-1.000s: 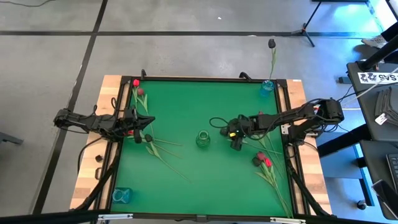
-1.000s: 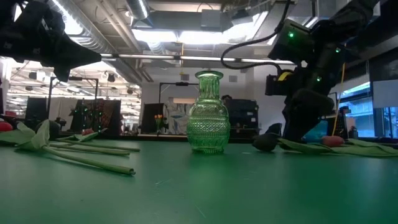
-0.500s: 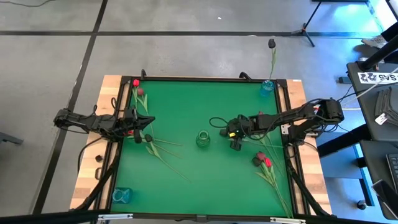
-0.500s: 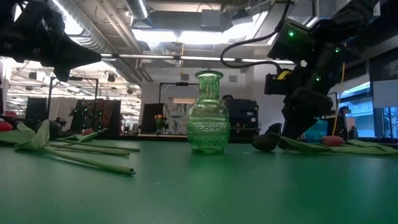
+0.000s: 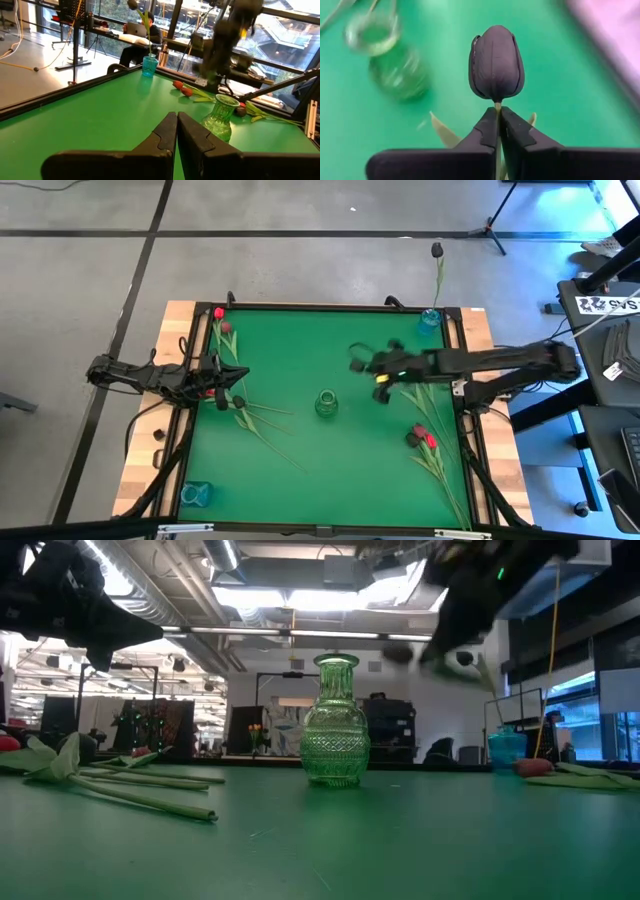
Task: Sort flowers into vase by color
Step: Put the top right black flower into the top right blue vase
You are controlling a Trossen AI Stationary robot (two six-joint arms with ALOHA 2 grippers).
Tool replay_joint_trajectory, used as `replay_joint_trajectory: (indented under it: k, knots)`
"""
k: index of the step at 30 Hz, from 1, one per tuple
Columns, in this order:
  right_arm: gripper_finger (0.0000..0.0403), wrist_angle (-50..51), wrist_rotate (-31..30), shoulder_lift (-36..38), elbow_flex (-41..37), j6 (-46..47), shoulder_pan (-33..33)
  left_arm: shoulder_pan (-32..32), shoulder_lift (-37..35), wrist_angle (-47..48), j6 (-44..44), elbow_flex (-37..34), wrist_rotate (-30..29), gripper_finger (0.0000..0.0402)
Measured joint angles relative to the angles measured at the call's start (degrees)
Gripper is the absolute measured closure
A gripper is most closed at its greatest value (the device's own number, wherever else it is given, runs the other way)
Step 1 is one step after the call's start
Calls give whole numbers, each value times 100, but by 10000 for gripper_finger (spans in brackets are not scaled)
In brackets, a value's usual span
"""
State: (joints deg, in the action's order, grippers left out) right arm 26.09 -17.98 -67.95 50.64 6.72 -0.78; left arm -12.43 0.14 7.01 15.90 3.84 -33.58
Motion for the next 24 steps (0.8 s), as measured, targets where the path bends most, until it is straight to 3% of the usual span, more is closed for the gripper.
replay_joint_trajectory:
  k: [7, 10, 13, 16, 24]
  knots:
    - [391, -61, -2674, 2307, 110, -820, 0, -2, 1, -3, 1, -1, 0, 391]
    - [391, -604, -3424, 3024, 91, -1360, -93, -2, 0, -4, 0, 0, 0, 391]
    - [391, -1518, -3283, 3570, -73, -1954, -509, -2, 0, -4, 1, 0, 0, 391]
    - [397, -2271, -2629, 3837, -372, -2178, -1106, -1, 1, -4, 0, -1, 0, 391]
    - [397, -4252, -966, 3626, -1342, -2204, -3172, -1, 2, -2, 0, 0, 0, 391]
